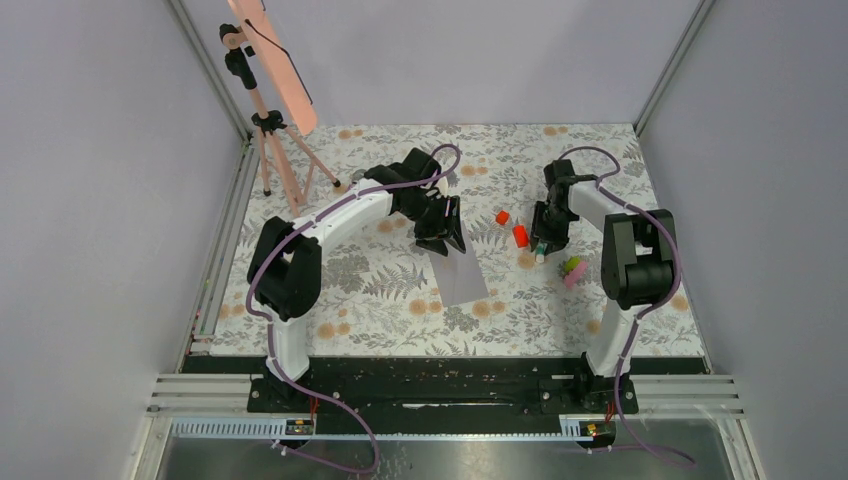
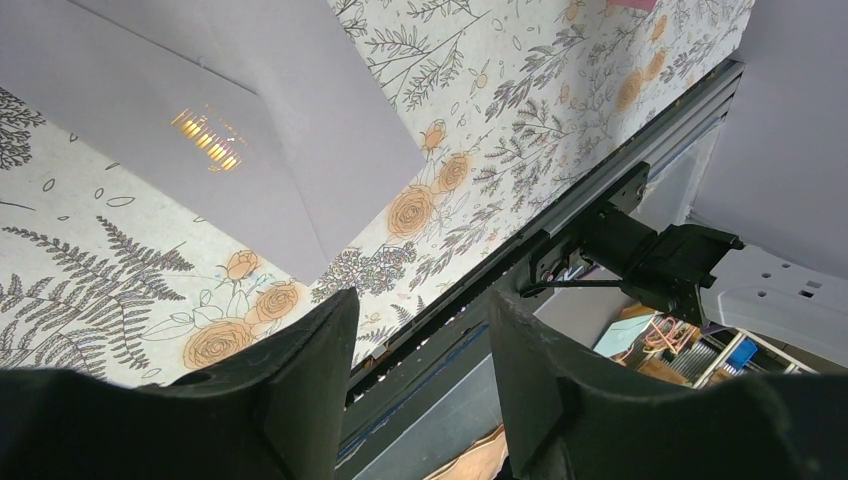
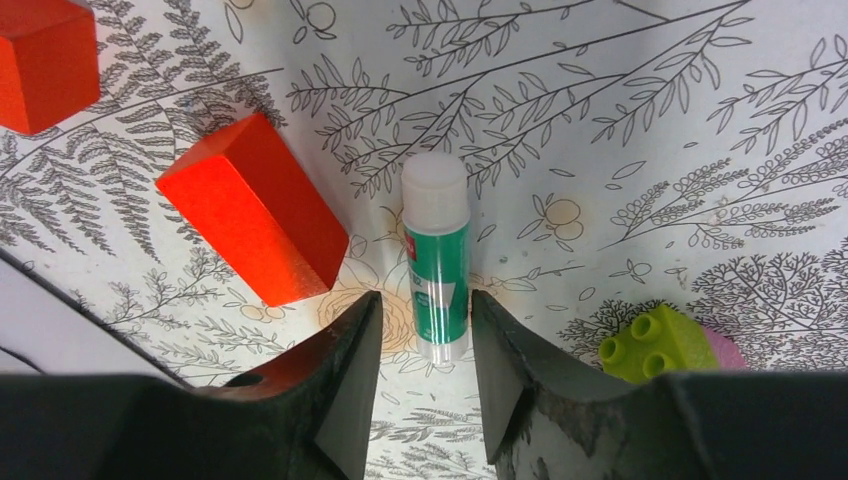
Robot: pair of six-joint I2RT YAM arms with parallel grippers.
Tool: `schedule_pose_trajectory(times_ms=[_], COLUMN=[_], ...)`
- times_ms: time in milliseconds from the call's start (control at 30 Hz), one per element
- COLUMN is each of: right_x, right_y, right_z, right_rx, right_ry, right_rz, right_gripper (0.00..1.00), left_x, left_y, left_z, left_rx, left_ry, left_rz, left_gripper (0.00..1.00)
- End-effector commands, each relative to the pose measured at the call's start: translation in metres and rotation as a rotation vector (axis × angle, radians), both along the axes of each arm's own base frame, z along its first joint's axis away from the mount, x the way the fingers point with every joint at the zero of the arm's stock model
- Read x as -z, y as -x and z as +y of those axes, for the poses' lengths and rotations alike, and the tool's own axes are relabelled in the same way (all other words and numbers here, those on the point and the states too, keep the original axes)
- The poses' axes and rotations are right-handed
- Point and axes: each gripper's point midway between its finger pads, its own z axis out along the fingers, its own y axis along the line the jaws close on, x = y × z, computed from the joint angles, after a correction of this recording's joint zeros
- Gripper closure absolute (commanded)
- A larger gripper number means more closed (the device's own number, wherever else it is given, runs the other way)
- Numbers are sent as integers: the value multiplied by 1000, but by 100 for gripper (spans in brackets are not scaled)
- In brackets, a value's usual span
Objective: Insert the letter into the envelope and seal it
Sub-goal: Pick up the solid glue from the center of the board.
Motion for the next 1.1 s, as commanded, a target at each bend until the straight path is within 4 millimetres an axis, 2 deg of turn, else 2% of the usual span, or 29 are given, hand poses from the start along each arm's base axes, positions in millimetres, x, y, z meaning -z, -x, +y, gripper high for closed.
schedule_pose_trajectory(times_ms=[0, 100, 267, 367, 500, 667, 733, 867, 1067], right_x=[-11, -11, -13, -17, -19, -5, -3, -2, -3], right_y=[-3, -4, 1, 15, 52, 98, 103, 97, 81], right_z=[5, 5, 17, 22, 30, 36, 39, 40, 39], right_rx=[-32, -34, -49, -33, -9, -16, -25, -40, -39], right_ry=[-27, -29, -98, -139, -202, -215, -207, -163, -112], right_rz=[32, 31, 21, 16, 28, 82, 91, 90, 85], right_gripper=[58, 73, 81, 81, 80, 79, 76, 59, 52], left_x=[-8, -7, -4, -4, -5, -5, -7, -11, -10], left_y=[0, 0, -2, -2, -1, -2, -2, -3, -1], left_z=[1, 1, -1, -3, -3, -6, -8, -9, -8], left_rx=[1, 3, 6, 9, 11, 15, 19, 23, 24], left_ry=[18, 17, 20, 27, 37, 45, 52, 61, 62], left_rz=[-28, -27, -26, -19, -17, -14, -14, -18, -13], left_gripper=[48, 48, 48, 48, 48, 48, 48, 48, 48])
